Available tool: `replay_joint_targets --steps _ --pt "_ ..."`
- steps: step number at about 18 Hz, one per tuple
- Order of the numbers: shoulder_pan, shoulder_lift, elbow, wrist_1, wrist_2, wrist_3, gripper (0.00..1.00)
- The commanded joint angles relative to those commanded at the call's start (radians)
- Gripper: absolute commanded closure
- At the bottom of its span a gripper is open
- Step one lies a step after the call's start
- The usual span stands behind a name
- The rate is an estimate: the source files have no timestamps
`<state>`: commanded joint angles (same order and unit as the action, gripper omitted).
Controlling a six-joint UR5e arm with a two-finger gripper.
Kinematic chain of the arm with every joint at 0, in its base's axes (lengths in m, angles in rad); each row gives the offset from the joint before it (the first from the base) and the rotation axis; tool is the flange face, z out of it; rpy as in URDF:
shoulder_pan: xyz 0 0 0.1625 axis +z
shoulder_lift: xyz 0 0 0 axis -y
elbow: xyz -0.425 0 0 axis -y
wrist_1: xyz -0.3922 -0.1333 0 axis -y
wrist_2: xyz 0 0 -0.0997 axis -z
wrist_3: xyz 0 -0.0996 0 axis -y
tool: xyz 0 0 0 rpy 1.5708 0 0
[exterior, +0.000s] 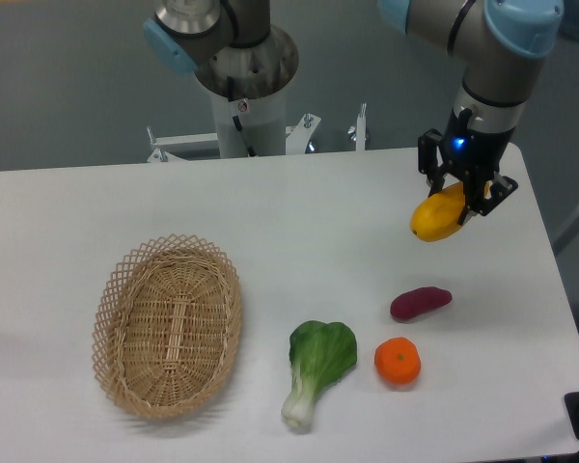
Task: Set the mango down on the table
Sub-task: 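Carry the held yellow mango with the gripper toward the table center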
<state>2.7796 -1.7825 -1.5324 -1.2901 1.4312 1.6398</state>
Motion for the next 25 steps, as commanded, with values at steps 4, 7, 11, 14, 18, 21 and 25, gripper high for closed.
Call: replay_joint_targets --steps 4,7,11,14,18,21,25 --pt "-0.002 0.000 -0.018 0.003 -0.002 -0.005 0.58" --pt "0.005 0.002 -0.044 0.009 -0.003 0.003 0.58" --pt "0.003 0.009 -0.084 0.018 -0.003 0.003 0.58" --pt "0.002 0.012 -0.141 0.078 -0.002 0.002 0.58" --pt "-0.005 0.015 -0.244 0.202 0.032 0.000 0.58" --pt "-0.015 0.012 -0.296 0.261 0.086 0.002 0.58" --pt "-0.034 -0.005 -0.354 0.304 0.087 -0.003 0.58"
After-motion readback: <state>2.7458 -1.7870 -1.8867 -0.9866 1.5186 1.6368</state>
